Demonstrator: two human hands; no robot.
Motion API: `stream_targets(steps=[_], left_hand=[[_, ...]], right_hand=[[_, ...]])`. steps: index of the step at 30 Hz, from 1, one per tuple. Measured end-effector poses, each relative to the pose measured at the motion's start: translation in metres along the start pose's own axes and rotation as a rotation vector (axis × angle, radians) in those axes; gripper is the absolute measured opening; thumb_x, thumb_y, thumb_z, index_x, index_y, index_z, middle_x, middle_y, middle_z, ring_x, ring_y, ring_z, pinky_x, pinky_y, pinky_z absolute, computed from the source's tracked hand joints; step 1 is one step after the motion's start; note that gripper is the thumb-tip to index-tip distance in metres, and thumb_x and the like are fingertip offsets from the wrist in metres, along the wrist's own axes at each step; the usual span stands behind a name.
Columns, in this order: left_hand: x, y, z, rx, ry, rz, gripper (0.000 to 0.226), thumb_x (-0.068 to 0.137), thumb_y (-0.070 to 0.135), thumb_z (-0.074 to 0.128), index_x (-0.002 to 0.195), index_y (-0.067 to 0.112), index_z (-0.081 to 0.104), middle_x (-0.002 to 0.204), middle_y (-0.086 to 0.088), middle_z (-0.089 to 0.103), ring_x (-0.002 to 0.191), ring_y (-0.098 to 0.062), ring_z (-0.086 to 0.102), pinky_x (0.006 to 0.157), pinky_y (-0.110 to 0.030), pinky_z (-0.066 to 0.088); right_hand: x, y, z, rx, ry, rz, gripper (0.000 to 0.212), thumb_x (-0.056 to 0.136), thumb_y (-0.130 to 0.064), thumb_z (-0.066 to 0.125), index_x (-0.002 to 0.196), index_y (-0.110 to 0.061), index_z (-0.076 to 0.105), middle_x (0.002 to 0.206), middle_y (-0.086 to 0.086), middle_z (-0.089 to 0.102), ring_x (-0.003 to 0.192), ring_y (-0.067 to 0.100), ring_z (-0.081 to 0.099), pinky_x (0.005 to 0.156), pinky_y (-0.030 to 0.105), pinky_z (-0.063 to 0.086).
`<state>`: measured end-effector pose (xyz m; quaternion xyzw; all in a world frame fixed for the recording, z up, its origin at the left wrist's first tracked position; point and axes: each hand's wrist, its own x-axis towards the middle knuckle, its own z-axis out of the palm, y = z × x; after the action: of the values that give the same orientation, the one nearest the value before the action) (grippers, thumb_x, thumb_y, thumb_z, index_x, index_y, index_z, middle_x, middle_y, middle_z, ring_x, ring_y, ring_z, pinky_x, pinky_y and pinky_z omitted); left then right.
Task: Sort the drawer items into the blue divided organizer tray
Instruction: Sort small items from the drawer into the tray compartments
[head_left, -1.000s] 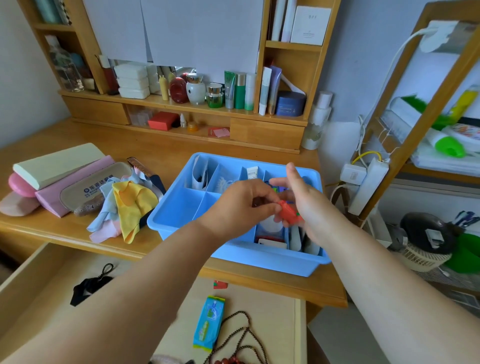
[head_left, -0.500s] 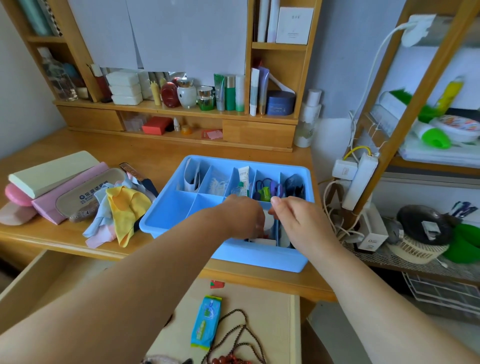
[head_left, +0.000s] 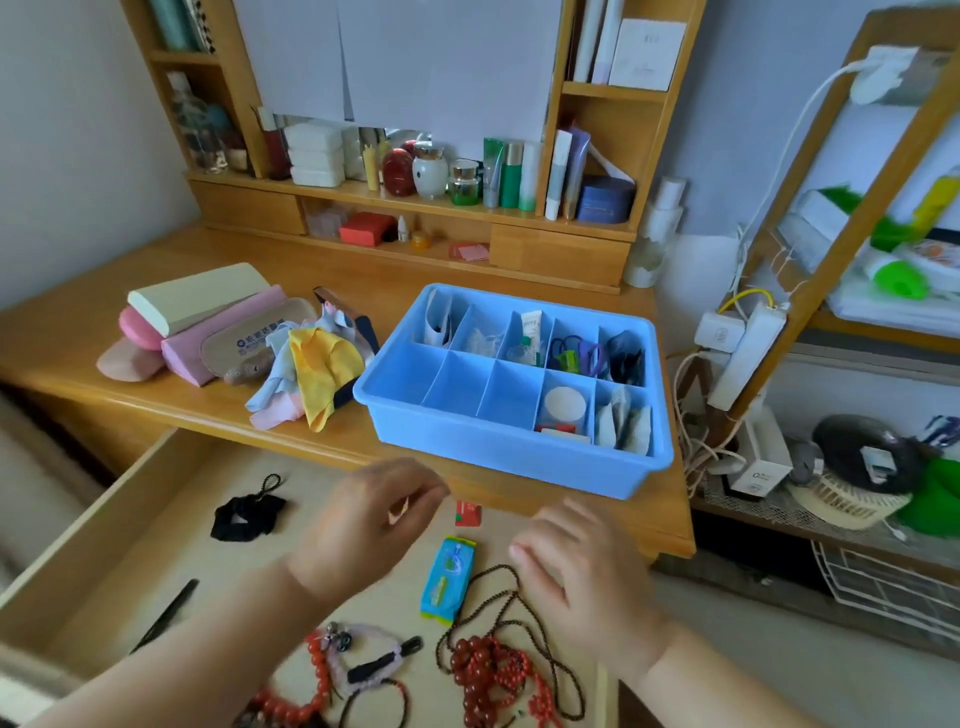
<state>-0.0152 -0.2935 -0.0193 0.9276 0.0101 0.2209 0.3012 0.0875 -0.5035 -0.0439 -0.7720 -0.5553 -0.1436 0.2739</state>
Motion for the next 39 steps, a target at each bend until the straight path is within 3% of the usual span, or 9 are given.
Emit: stream_targets(steps=[4, 7, 10, 14, 18, 23, 28, 36, 39], left_hand=[[-0.080, -0.069, -0.007, 0.117, -0.195, -0.263, 0.039, 0.087, 0.047, 0.042, 0.082, 0.022, 0.071, 0.077, 0.018, 0.066, 0.069, 0.003, 0.059, 0.063, -0.018, 0.048], [-0.108, -0.119, -0.019, 0.201, -0.211, -0.440, 0.015, 0.092, 0.032, 0.054, 0.086, 0.030, 0.068, 0.086, 0.015, 0.068, 0.076, -0.006, 0.064, 0.069, -0.029, 0.053], [-0.117, -0.155, -0.030, 0.223, -0.169, -0.541, 0.010, 0.090, 0.025, 0.061, 0.092, 0.033, 0.067, 0.087, 0.014, 0.069, 0.068, 0.001, 0.061, 0.063, -0.021, 0.047], [-0.123, -0.182, -0.036, 0.187, -0.188, -0.611, 0.011, 0.093, 0.030, 0.056, 0.100, 0.032, 0.064, 0.067, 0.020, 0.059, 0.048, 0.009, 0.053, 0.051, -0.011, 0.034], [-0.124, -0.188, -0.034, 0.211, -0.234, -0.610, 0.019, 0.094, 0.038, 0.051, 0.110, 0.035, 0.061, 0.076, 0.019, 0.058, 0.062, 0.005, 0.054, 0.052, -0.009, 0.034], [-0.123, -0.189, -0.033, 0.219, -0.279, -0.586, 0.027, 0.096, 0.036, 0.045, 0.121, 0.032, 0.056, 0.086, 0.015, 0.062, 0.076, -0.005, 0.055, 0.064, -0.019, 0.044], [-0.123, -0.186, -0.030, 0.213, -0.347, -0.619, 0.030, 0.096, 0.032, 0.043, 0.123, 0.029, 0.055, 0.094, 0.011, 0.059, 0.082, -0.011, 0.053, 0.069, -0.024, 0.043], [-0.124, -0.188, -0.029, 0.200, -0.395, -0.690, 0.030, 0.095, 0.029, 0.043, 0.123, 0.028, 0.053, 0.098, 0.007, 0.061, 0.086, -0.015, 0.056, 0.071, -0.027, 0.048], [-0.124, -0.191, -0.026, 0.230, -0.417, -0.677, 0.029, 0.095, 0.030, 0.043, 0.121, 0.028, 0.054, 0.100, 0.006, 0.062, 0.088, -0.015, 0.057, 0.075, -0.027, 0.048]], right_hand=[[-0.031, -0.002, 0.064, 0.048, -0.516, 0.322, 0.033, 0.095, -0.030, 0.044, 0.124, -0.026, 0.059, 0.125, -0.010, 0.056, 0.118, 0.007, 0.045, 0.099, 0.023, 0.038], [-0.023, 0.010, 0.095, 0.026, -0.591, 0.483, 0.046, 0.097, -0.032, 0.043, 0.143, -0.026, 0.039, 0.150, -0.008, 0.033, 0.137, 0.010, 0.031, 0.113, 0.024, 0.025], [0.007, 0.017, 0.122, -0.040, -0.592, 0.511, 0.053, 0.097, -0.034, 0.045, 0.147, -0.028, 0.029, 0.156, -0.004, 0.022, 0.141, 0.012, 0.024, 0.113, 0.024, 0.020], [0.044, 0.024, 0.162, -0.086, -0.623, 0.611, 0.057, 0.097, -0.032, 0.046, 0.149, -0.030, 0.023, 0.155, 0.001, 0.024, 0.139, 0.017, 0.029, 0.112, 0.027, 0.022], [0.052, 0.024, 0.184, -0.067, -0.560, 0.842, 0.040, 0.098, -0.031, 0.044, 0.138, -0.023, 0.046, 0.150, 0.003, 0.033, 0.134, 0.021, 0.036, 0.106, 0.027, 0.032], [0.033, 0.006, 0.188, -0.142, -0.450, 0.701, 0.029, 0.098, -0.014, 0.046, 0.118, -0.005, 0.065, 0.138, 0.002, 0.051, 0.125, 0.016, 0.048, 0.100, 0.022, 0.036], [0.017, -0.011, 0.177, -0.052, -0.425, 0.701, 0.020, 0.087, 0.003, 0.055, 0.095, -0.005, 0.071, 0.103, 0.004, 0.064, 0.090, 0.017, 0.059, 0.079, 0.018, 0.042], [0.060, 0.005, 0.169, 0.037, -0.367, 0.960, 0.050, 0.093, 0.002, 0.038, 0.137, -0.021, 0.043, 0.119, 0.002, 0.052, 0.110, 0.025, 0.054, 0.090, 0.031, 0.042], [0.069, 0.009, 0.183, 0.061, -0.386, 0.916, 0.026, 0.092, -0.005, 0.042, 0.090, -0.019, 0.064, 0.090, -0.005, 0.057, 0.084, 0.016, 0.055, 0.092, 0.032, 0.042]])
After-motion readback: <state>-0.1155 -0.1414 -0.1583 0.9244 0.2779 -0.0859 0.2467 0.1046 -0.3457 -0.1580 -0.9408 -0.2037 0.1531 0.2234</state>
